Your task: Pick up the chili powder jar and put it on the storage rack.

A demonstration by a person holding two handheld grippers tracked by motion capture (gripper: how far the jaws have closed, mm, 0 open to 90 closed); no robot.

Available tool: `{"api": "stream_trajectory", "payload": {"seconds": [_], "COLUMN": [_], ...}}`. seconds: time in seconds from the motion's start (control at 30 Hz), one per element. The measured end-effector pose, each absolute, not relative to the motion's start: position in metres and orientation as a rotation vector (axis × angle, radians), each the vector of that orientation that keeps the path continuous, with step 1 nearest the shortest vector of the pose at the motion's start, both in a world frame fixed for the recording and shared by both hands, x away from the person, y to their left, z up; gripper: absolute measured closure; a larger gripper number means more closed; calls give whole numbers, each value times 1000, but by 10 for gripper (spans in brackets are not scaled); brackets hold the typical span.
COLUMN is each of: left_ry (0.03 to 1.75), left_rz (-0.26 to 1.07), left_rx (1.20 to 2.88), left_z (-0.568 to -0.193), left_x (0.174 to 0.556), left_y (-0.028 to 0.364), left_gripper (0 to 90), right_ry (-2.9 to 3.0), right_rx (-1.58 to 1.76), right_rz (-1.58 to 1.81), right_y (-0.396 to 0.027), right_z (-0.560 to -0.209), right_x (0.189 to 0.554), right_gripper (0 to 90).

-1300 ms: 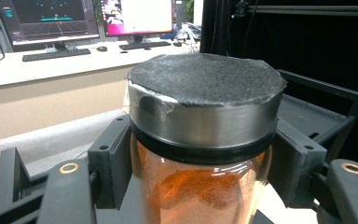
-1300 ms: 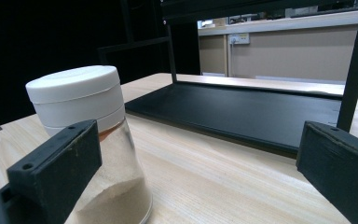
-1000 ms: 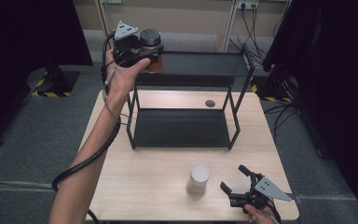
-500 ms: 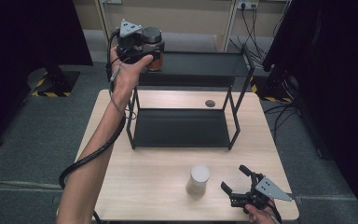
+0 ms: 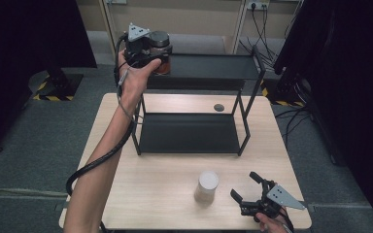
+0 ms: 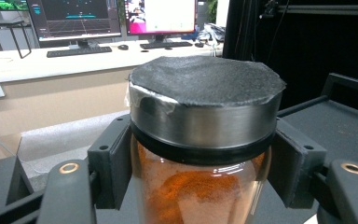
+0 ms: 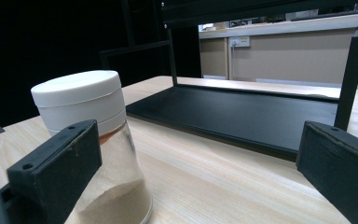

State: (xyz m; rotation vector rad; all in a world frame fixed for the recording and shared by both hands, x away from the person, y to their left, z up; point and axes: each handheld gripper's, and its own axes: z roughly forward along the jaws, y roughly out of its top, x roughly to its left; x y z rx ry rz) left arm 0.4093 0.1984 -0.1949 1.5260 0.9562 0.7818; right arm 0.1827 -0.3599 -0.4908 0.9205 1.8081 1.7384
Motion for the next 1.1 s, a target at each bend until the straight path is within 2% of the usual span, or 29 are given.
{"api": "stream_trajectory", "payload": {"seconds": [0.43,0.57,0.6,0.73,1.1], "left_ry": [949,983,989,1004,963], "left_rz": [801,799,815,838,807], "left_rx": [1503,1495,1483,1465,1480], "left_z": [-202,-201,-203,-204,-212], "left_x": [408,407,405,400,387], "left_y": [196,193,191,188,196], "left_gripper": [313,139,139,13,2], "right_ry": [1810,1811,1811,1810,1810], "right_rx": [915,914,914,913,915], "right_rz": [1741,1744,1744,1745,1744], "right_y": [-360,-360,-360,-360,-360], "right_z": [-491,-491,-491,-491,-491], "right_x": [182,182,182,182,182], "right_gripper": [3,3,3,3,3]}}
